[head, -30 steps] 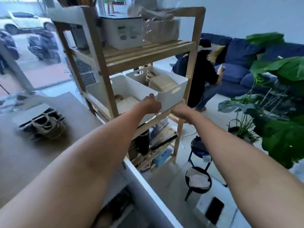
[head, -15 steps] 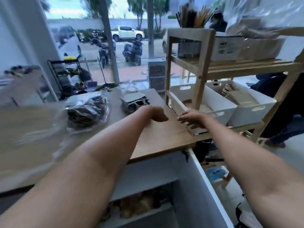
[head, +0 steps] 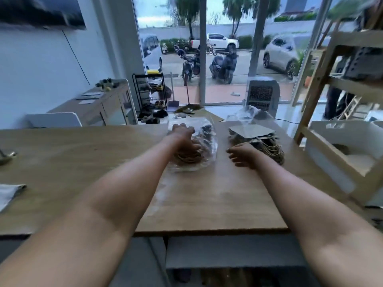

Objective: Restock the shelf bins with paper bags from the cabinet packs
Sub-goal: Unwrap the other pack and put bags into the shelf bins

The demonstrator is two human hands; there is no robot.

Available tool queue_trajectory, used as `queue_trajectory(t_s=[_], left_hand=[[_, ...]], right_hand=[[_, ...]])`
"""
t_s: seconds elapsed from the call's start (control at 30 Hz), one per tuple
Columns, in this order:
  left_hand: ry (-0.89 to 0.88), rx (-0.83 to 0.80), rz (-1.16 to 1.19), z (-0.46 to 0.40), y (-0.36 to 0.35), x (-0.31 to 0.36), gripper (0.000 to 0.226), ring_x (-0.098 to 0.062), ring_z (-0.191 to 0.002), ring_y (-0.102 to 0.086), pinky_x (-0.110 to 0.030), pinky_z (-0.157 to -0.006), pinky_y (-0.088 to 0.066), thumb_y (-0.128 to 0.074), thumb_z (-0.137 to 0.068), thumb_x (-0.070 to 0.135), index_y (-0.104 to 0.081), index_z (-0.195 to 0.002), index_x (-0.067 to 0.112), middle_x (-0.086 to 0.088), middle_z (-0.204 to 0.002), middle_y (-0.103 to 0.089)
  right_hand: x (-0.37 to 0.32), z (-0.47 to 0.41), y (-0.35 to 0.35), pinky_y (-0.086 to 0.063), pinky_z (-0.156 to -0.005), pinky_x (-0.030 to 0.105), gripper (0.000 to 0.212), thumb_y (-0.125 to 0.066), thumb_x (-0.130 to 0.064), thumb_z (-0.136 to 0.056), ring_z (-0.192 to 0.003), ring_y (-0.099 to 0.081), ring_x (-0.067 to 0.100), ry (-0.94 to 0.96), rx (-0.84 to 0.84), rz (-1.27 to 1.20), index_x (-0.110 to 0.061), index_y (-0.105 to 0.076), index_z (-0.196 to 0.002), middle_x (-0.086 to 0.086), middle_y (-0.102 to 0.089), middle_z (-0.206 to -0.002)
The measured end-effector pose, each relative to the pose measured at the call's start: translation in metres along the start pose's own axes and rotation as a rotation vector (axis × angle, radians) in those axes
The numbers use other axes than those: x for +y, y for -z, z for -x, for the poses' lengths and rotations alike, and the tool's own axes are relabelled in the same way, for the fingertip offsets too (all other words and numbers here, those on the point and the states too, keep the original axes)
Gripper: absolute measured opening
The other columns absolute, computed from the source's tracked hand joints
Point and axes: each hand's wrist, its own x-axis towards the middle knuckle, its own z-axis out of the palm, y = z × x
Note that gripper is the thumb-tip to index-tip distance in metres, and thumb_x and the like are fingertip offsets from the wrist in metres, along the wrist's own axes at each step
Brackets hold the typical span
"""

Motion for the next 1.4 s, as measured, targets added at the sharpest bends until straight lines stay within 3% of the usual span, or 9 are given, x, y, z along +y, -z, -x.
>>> queue_trajectory(t_s=[0.1,0.13,0.2,0.43,0.67,0.8,1.1,1.27,1.4], left_hand=[[-0.021,0.018,0.008,-0.014,-0.004,-0.026,0.084,-0.033,-0.137,-0.029,-0.041,-0.114,-0.032,-0.069,-0.078,0.054,-0.035,-0.145,0.018,-0.016,-0.144,-0.037],[-0.037,0.019,0.015,-0.019,-0.007,-0.032,0.087,-0.033,-0.137,-0.027,-0.041,-0.114,-0.031,-0.071,-0.077,0.053,-0.033,-0.146,0.019,-0.015,-0.145,-0.035],[-0.068,0.009,0.023,-0.026,-0.010,-0.039,0.092,-0.032,-0.140,-0.023,-0.041,-0.116,-0.028,-0.075,-0.074,0.048,-0.028,-0.148,0.020,-0.014,-0.149,-0.029],[-0.142,-0.043,0.000,-0.055,-0.016,-0.045,0.103,-0.030,-0.145,-0.015,-0.045,-0.118,-0.025,-0.083,-0.068,0.040,-0.022,-0.150,0.031,-0.008,-0.157,-0.017],[-0.200,-0.013,0.030,-0.075,-0.022,-0.045,0.091,-0.032,-0.145,-0.017,-0.044,-0.117,-0.027,-0.074,-0.075,0.051,-0.021,-0.149,0.046,-0.006,-0.159,-0.016],[-0.179,0.073,0.067,-0.093,-0.022,-0.040,0.066,-0.028,-0.139,-0.034,-0.042,-0.112,-0.036,-0.063,-0.086,0.048,-0.035,-0.145,0.039,-0.004,-0.154,-0.028],[0.051,0.257,-0.187,-0.124,-0.006,-0.033,0.042,-0.035,-0.131,-0.040,-0.048,-0.091,-0.048,-0.041,-0.100,0.027,-0.041,-0.141,0.020,-0.014,-0.148,-0.033],[0.122,0.460,-0.213,-0.138,-0.006,-0.048,0.034,-0.037,-0.117,-0.050,-0.046,-0.082,-0.051,-0.043,-0.092,0.009,-0.053,-0.125,0.011,-0.016,-0.136,-0.044],[0.295,0.605,0.206,-0.149,0.000,-0.053,0.029,-0.038,-0.106,-0.058,-0.044,-0.081,-0.050,-0.039,-0.097,0.014,-0.057,-0.115,0.001,-0.020,-0.122,-0.055]], right_hand=[[0.000,-0.021,-0.030,-0.052,-0.089,0.036,0.042,-0.055,-0.015,-0.093,-0.074,-0.051,0.021,-0.089,0.084,-0.154,0.003,-0.051,-0.132,0.015,-0.059,-0.092],[0.001,-0.026,-0.039,-0.048,-0.098,0.037,0.043,-0.053,-0.017,-0.095,-0.089,-0.056,0.025,-0.137,0.103,-0.209,0.000,-0.049,-0.135,0.019,-0.060,-0.112],[0.003,-0.035,-0.052,-0.045,-0.099,0.035,0.044,-0.045,-0.022,-0.099,-0.121,-0.053,0.030,-0.242,0.112,-0.333,-0.007,-0.044,-0.139,0.020,-0.048,-0.138],[0.000,-0.059,-0.078,-0.037,-0.111,0.039,0.049,-0.026,-0.019,-0.101,-0.136,-0.040,0.036,-0.352,0.058,-0.799,-0.009,-0.029,-0.149,0.026,-0.033,-0.149],[-0.030,-0.069,-0.066,-0.038,-0.111,0.041,0.047,-0.023,-0.020,-0.102,-0.133,-0.044,0.034,-0.253,0.036,-0.860,-0.007,-0.030,-0.147,0.022,-0.040,-0.145],[-0.045,-0.082,-0.048,-0.043,-0.104,0.042,0.044,-0.025,-0.023,-0.103,-0.129,-0.048,0.034,-0.207,0.016,-0.843,-0.007,-0.034,-0.144,0.021,-0.044,-0.142],[-0.064,-0.112,-0.023,-0.044,-0.092,0.038,0.040,-0.029,-0.020,-0.102,-0.128,-0.048,0.033,-0.126,-0.018,-0.631,-0.004,-0.043,-0.136,0.021,-0.047,-0.140],[-0.066,-0.127,-0.033,-0.042,-0.099,0.036,0.029,-0.033,-0.022,-0.102,-0.110,-0.049,0.028,-0.126,-0.029,-0.537,-0.009,-0.050,-0.122,0.019,-0.051,-0.133],[-0.067,-0.130,-0.041,-0.040,-0.105,0.033,0.039,-0.037,-0.020,-0.101,-0.073,-0.048,0.016,-0.126,-0.017,-0.498,-0.006,-0.047,-0.135,0.010,-0.056,-0.099]])
